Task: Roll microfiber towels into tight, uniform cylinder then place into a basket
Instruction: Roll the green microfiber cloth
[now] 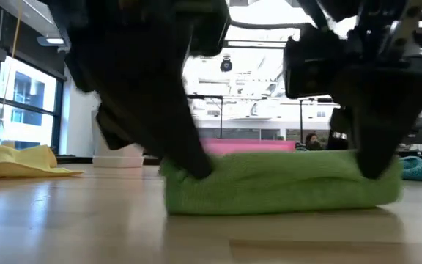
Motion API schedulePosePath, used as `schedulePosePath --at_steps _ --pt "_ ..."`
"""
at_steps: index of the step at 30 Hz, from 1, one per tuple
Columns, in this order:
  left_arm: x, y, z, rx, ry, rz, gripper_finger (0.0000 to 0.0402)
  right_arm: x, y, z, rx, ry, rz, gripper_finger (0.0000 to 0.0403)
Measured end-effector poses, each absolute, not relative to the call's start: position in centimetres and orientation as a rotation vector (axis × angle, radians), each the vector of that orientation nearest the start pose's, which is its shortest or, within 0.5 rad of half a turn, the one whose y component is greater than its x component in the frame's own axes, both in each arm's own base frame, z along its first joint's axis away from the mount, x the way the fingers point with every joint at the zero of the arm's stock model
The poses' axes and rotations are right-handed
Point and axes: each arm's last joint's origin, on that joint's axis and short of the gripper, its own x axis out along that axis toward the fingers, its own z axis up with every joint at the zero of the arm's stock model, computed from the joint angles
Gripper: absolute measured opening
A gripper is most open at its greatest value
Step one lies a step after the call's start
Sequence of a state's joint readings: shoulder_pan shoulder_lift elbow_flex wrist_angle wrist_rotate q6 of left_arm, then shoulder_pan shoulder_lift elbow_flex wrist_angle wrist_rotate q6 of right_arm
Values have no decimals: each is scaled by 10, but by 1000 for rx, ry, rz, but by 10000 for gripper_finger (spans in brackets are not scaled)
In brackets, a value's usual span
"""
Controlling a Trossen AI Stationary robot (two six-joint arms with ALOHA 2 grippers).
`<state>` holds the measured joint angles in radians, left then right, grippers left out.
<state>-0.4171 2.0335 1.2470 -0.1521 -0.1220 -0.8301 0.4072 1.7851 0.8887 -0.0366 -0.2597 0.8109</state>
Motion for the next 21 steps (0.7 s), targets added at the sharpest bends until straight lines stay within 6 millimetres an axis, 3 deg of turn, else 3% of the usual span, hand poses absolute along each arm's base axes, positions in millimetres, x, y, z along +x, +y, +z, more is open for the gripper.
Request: schedulePosePath --at_steps 6,15,21 --pt "373 -157 127 -534 964 240 9 307 128 130 633 1115 158 5" --pt "377 -164 136 -591 929 130 9 307 127 131 670 1146 222 5" --pt "376 -165 136 -648 935 165 9 308 126 131 686 1139 194 5"
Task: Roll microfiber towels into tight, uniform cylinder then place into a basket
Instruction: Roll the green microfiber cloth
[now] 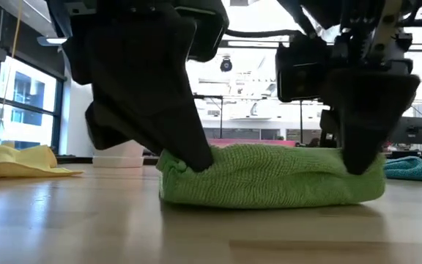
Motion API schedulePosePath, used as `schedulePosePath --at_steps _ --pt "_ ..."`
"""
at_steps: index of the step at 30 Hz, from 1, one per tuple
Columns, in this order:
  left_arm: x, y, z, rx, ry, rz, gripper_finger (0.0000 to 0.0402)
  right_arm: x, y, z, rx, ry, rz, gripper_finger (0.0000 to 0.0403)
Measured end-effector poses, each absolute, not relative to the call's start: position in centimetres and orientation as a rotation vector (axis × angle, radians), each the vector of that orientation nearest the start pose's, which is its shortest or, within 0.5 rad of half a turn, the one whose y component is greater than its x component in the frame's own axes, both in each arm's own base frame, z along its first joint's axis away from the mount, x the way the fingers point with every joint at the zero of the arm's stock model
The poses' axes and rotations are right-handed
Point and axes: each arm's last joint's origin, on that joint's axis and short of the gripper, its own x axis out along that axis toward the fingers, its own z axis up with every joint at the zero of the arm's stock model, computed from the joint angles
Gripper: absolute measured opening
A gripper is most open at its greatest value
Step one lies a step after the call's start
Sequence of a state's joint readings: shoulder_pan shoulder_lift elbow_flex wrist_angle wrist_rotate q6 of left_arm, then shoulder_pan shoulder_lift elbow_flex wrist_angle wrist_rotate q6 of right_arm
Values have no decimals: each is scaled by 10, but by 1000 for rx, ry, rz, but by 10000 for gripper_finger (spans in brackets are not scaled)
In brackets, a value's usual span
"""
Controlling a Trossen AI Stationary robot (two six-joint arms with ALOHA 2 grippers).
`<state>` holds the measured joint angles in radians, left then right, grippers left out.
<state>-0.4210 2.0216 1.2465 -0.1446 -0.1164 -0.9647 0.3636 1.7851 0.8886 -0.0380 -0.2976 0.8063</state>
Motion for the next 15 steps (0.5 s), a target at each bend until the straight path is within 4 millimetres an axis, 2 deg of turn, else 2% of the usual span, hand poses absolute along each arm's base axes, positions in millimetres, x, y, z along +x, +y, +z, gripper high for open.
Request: schedulePosePath --at_steps 7,15 --pt "372 -169 135 -737 902 273 9 310 121 130 663 1102 129 5" --pt "367 -156 130 -777 884 507 9 310 116 128 588 1051 -32 5"
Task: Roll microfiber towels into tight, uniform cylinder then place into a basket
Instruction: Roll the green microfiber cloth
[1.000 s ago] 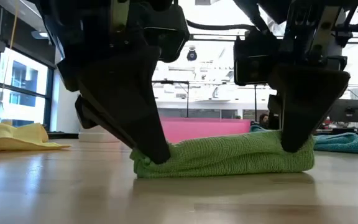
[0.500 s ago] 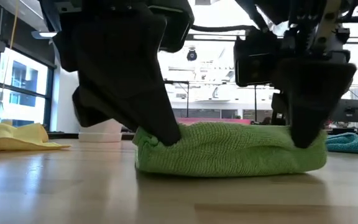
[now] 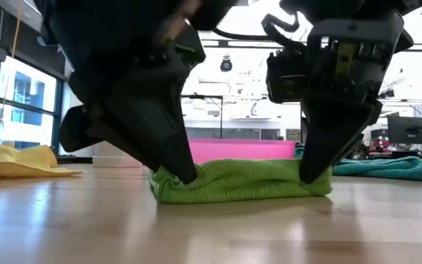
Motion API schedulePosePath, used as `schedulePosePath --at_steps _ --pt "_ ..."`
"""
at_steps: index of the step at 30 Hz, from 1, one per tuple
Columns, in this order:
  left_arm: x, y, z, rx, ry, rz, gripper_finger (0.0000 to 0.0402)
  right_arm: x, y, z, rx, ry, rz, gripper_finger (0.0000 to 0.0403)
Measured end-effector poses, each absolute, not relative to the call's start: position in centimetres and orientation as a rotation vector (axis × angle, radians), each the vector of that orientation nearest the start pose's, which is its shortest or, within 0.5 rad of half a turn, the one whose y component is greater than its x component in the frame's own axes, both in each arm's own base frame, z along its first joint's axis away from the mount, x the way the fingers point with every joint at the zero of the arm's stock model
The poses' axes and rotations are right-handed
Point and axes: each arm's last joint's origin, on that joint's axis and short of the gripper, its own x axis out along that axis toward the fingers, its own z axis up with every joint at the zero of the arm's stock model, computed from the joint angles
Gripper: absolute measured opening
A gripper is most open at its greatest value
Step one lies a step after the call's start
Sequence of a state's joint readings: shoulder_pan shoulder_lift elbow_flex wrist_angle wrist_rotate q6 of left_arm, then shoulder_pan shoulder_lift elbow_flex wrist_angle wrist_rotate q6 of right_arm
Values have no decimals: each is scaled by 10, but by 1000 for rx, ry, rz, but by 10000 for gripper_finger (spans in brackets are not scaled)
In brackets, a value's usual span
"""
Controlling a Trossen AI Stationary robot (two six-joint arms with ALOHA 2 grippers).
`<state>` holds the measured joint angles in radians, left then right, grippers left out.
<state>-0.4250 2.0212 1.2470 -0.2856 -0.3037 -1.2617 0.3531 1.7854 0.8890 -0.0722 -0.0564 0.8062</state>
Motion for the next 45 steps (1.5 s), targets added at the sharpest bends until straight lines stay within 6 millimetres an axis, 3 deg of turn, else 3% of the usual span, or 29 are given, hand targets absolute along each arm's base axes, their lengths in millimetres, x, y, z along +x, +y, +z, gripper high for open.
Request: schedulePosePath --at_steps 12,21,30,37,45 --pt "370 -144 126 -782 914 546 9 309 114 126 552 1033 -94 11" --pt "383 -163 137 -807 893 177 9 306 121 130 662 1147 123 26" --pt "382 -162 136 -801 904 200 9 304 120 154 598 1048 174 27" --pt "380 -157 134 -807 871 319 9 303 111 139 595 1103 8 28" --pt "379 -157 134 -841 866 353 9 303 113 137 647 1135 39 28"
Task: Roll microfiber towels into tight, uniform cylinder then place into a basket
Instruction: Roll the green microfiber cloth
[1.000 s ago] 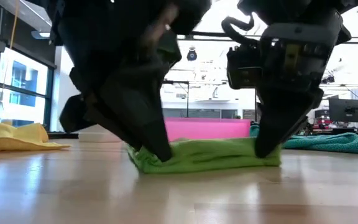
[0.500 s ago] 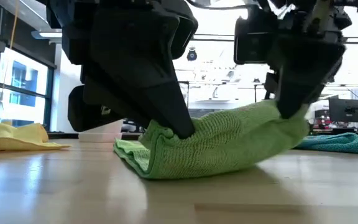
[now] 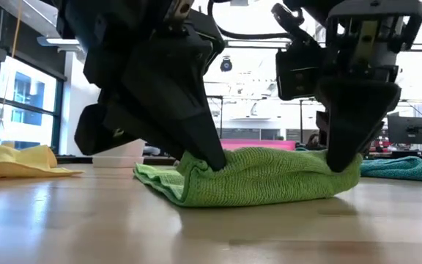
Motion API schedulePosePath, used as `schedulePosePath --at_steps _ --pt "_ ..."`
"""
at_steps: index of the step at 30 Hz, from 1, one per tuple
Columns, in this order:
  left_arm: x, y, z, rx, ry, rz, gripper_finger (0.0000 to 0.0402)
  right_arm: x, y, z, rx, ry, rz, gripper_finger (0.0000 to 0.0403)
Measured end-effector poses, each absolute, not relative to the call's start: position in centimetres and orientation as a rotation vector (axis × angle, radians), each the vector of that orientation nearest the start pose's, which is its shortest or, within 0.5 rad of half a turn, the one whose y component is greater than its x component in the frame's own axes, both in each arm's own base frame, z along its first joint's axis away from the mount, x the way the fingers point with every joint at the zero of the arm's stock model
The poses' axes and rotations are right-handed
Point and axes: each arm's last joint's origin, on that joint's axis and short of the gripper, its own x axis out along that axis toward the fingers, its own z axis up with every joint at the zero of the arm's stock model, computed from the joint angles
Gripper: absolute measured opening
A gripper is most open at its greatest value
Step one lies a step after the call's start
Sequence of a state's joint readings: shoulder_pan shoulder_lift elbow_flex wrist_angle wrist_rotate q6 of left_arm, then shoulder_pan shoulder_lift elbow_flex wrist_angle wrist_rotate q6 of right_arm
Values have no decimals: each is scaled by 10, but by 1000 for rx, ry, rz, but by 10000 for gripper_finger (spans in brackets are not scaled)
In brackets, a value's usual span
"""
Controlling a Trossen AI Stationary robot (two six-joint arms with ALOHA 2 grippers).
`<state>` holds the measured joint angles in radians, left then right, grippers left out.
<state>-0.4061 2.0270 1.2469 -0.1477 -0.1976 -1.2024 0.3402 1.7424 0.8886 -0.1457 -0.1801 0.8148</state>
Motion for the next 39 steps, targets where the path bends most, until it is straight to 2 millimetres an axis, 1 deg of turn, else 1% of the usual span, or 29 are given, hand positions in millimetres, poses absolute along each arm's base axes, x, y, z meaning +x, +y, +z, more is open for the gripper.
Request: schedulePosePath --at_steps 3,8,13,16,18,22,24,27,30,33,36,39 --pt "377 -155 132 -855 876 401 9 304 112 133 664 1136 -1 28" --pt "371 -151 128 -854 912 491 9 306 113 123 659 1157 -16 28" --pt "370 -151 128 -859 927 502 9 310 114 121 612 1127 31 28" --pt "369 -151 127 -856 935 505 9 311 114 122 559 1097 60 38" --pt "369 -151 127 -854 942 508 9 312 113 122 523 1084 73 55" --pt "369 -149 126 -858 950 512 9 312 106 128 442 1062 108 93" --pt "370 -147 126 -863 953 510 9 311 102 136 392 1048 135 107" --pt "370 -146 126 -850 954 504 9 306 99 150 329 1034 184 115" --pt "371 -145 126 -839 962 490 9 300 100 165 209 993 275 117" --pt "372 -143 125 -826 975 475 9 294 112 178 10 894 369 117" --pt "373 -141 125 -805 980 464 9 292 128 179 -220 809 411 117" --pt "374 -137 125 -798 993 445 9 294 141 169 -368 766 422 117"
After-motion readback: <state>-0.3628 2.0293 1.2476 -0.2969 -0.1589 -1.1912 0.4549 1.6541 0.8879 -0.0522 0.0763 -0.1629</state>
